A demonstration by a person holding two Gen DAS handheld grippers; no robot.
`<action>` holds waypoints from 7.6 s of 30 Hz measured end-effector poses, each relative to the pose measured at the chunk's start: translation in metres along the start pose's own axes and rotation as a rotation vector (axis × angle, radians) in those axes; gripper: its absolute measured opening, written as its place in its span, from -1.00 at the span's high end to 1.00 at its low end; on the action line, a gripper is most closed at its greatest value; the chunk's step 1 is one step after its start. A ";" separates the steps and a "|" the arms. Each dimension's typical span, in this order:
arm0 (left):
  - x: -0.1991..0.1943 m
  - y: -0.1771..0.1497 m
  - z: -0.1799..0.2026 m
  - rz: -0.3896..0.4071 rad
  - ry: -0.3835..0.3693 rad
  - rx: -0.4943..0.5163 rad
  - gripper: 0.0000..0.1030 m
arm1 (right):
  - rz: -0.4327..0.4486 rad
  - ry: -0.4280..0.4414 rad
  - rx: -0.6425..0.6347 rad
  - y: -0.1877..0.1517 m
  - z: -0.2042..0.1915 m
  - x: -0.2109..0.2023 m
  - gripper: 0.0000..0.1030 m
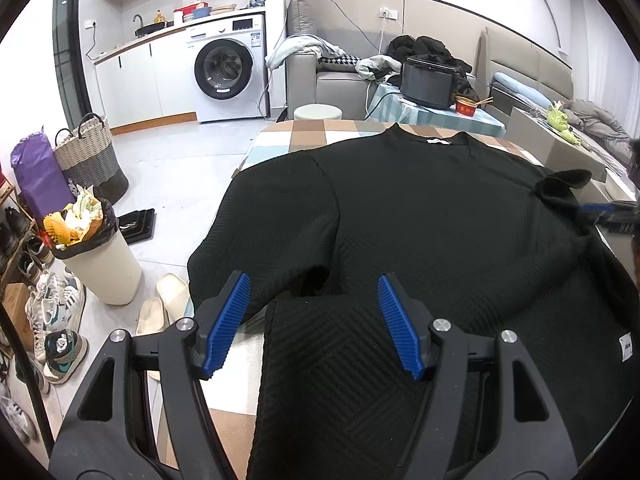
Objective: Fold small clothes
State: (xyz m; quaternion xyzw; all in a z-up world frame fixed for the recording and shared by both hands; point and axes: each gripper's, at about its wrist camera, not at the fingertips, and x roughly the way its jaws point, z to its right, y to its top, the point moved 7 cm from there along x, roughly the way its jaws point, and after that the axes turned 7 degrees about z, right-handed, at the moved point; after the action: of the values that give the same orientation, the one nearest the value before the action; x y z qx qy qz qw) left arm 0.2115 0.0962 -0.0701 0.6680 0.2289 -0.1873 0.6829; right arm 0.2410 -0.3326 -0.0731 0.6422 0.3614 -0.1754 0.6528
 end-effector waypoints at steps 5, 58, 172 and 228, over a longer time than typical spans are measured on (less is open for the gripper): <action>0.007 -0.006 0.000 -0.015 -0.017 -0.023 -0.25 | 0.052 -0.073 0.366 0.002 0.083 -0.021 -0.57; 0.014 -0.013 0.004 -0.039 0.000 -0.020 -0.26 | -0.039 0.204 -0.051 0.052 -0.043 0.029 0.64; -0.009 -0.093 -0.031 -0.227 -0.119 -0.052 0.90 | -0.086 0.044 0.346 -0.155 0.045 -0.106 -0.06; 0.061 0.013 -0.054 -0.138 -0.127 -0.175 0.56 | 0.137 -0.070 0.522 -0.036 0.112 -0.065 0.70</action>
State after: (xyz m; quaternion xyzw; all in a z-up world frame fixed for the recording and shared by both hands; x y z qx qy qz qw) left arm 0.2655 0.1540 -0.0942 0.5753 0.2461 -0.2549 0.7373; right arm 0.1999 -0.4606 -0.0632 0.8051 0.2370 -0.2402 0.4878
